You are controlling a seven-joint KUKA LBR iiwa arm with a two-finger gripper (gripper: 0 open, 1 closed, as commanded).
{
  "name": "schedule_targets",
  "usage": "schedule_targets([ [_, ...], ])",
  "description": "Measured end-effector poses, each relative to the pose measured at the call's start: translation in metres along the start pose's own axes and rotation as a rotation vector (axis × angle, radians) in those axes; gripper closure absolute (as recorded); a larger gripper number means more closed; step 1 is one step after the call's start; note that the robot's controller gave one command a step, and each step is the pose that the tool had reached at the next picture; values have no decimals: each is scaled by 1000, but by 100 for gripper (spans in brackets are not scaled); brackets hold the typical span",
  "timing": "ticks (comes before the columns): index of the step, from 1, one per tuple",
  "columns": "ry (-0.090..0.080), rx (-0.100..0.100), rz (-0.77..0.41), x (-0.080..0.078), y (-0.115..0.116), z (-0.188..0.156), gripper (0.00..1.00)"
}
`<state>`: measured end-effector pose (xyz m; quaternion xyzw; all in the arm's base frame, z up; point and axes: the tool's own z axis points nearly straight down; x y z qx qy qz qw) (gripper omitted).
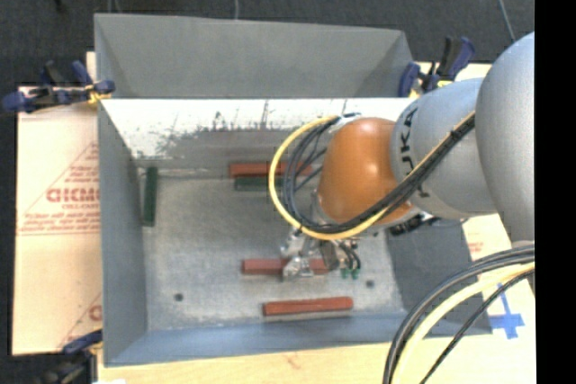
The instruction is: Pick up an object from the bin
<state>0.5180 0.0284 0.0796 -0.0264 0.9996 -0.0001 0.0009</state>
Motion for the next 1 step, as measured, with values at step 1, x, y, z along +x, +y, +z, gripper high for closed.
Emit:
schedule_targets([
  [1, -10, 2, -47, -5, -20, -185, 100],
])
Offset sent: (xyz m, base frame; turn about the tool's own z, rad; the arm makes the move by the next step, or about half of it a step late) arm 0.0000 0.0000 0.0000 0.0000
